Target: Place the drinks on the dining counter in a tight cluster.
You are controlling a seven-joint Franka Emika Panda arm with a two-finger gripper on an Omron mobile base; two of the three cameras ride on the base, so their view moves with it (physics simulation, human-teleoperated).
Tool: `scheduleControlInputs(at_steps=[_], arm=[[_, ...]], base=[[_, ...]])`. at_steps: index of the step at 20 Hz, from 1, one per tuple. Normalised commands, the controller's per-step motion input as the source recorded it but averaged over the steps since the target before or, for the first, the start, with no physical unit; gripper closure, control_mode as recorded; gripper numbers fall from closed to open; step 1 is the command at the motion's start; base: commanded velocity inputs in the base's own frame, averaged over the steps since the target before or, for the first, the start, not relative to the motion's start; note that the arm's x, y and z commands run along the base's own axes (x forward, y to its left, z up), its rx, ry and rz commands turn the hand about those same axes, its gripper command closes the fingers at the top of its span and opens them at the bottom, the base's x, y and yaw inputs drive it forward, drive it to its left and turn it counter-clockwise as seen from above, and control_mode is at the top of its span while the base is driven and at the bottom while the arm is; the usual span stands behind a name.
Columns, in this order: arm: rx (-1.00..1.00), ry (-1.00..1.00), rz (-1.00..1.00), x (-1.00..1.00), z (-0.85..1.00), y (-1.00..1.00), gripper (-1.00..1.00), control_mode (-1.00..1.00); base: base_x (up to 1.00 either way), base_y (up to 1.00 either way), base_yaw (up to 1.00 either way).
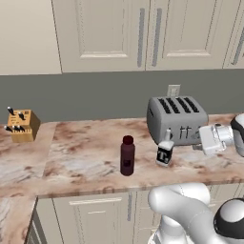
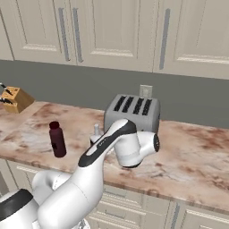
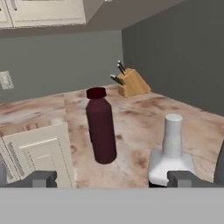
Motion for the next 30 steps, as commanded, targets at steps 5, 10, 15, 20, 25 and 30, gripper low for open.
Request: scheduleControlInputs(at_steps=[5, 10, 15, 20, 25, 30], arm=[[0.02, -0.11, 0.23, -0.08, 0.01, 0.00, -1.00, -1.00], [0.00, -0.09, 0.20, -0.02, 0.00, 0.03, -1.00, -1.00], [0.07, -0.03, 0.07, 0.07, 0.00, 0.17, -1.00, -1.00], [0.03, 0.00, -0.05, 0.01, 0.00, 0.28, -1.00, -1.00], [0.00, 0.00, -0.07, 0.12, 0.00, 0.19, -1.00, -1.00], [0.00, 0.00, -0.07, 0.20, 0.00, 0.04, -1.00, -1.00]], base=[[0.00, 0.00, 0.00], [0.00, 0.00, 0.00], [0.00, 0.00, 0.00], [0.00, 0.00, 0.00], [0.00, 0.00, 0.00], [0.00, 0.00, 0.00]])
